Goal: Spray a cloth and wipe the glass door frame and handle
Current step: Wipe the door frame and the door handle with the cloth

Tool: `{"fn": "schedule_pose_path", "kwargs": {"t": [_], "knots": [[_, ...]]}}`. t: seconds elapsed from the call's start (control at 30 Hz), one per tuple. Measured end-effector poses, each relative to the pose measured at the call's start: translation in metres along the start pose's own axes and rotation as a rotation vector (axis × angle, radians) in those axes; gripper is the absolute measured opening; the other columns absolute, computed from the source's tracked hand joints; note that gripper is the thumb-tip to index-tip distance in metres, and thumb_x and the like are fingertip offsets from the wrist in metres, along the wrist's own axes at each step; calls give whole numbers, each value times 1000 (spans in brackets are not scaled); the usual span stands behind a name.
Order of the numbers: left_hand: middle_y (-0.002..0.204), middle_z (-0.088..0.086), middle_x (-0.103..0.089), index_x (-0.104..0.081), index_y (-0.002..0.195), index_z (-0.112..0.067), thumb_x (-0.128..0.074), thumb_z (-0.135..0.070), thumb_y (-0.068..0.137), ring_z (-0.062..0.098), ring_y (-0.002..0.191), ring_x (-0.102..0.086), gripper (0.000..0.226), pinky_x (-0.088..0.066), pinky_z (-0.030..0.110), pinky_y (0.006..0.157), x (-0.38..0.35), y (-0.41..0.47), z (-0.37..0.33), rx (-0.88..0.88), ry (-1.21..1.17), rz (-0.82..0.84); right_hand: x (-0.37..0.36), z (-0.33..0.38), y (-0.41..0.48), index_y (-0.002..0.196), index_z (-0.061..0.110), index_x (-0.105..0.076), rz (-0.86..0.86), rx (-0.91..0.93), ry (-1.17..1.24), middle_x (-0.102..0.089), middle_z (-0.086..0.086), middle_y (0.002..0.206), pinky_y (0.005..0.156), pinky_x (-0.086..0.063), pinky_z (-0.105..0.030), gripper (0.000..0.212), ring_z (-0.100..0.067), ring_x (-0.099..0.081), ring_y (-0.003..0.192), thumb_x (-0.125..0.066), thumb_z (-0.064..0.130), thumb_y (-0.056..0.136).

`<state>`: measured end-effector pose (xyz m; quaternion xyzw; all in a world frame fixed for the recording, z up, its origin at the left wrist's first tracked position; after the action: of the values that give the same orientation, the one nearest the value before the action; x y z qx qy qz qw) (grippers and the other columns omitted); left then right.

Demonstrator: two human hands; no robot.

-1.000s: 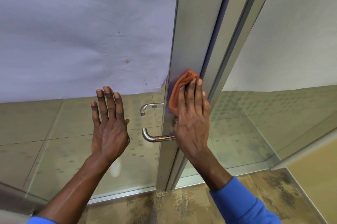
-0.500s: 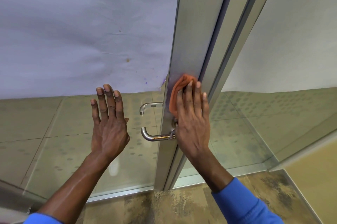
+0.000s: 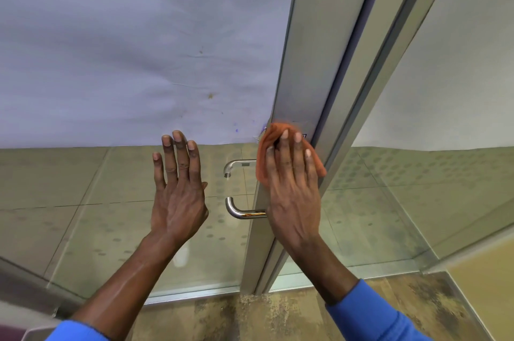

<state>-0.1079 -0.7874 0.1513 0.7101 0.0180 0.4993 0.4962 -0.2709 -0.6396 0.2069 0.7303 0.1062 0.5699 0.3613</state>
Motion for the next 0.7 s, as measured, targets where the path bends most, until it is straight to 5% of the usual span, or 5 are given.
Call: {"fn": "schedule_pose_path", "kwargs": {"t": [0.13, 0.3, 0.4, 0.7], "knots": [[184, 25, 27, 13, 177, 1, -79, -10, 94, 44, 173, 26, 125, 17, 56, 140, -1, 0, 1, -6, 0, 4, 10, -1, 28, 172, 4, -18, -108, -51, 37, -6, -21, 181, 137, -11, -56, 87, -45, -7, 168, -57, 2, 94], [185, 23, 28, 15, 177, 0, -80, -12, 93, 42, 173, 26, 127, 16, 55, 140, 2, 1, 2, -10, -4, 2, -7, 11, -4, 172, 3, -18, 22, -20, 20, -5, -22, 181, 134, -22, -60, 82, -47, -7, 167, -40, 0, 93], [184, 23, 29, 16, 176, 0, -79, -12, 93, 42, 173, 26, 127, 16, 56, 140, 3, 1, 2, -13, -2, 5, -11, 10, -17, 169, 3, -29, 80, -10, 7, -11, -21, 179, 131, -30, -61, 77, -46, -15, 165, -47, 5, 95], [184, 24, 29, 15, 176, 1, -80, -11, 92, 43, 172, 28, 127, 17, 56, 140, 2, 0, 3, -10, -3, 8, 4, 11, 15, 172, 4, -15, -12, -86, 37, -1, -21, 181, 136, -17, -58, 77, -45, -4, 168, -41, 6, 100]]}}
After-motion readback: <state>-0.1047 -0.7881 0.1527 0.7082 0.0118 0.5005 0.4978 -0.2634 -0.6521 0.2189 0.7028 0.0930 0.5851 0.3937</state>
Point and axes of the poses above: each hand's wrist, its own y-axis towards the middle knuckle, its own x-axis out of the back of the hand, z = x × y, the point moved 4 cm from there along y, towards the middle knuckle
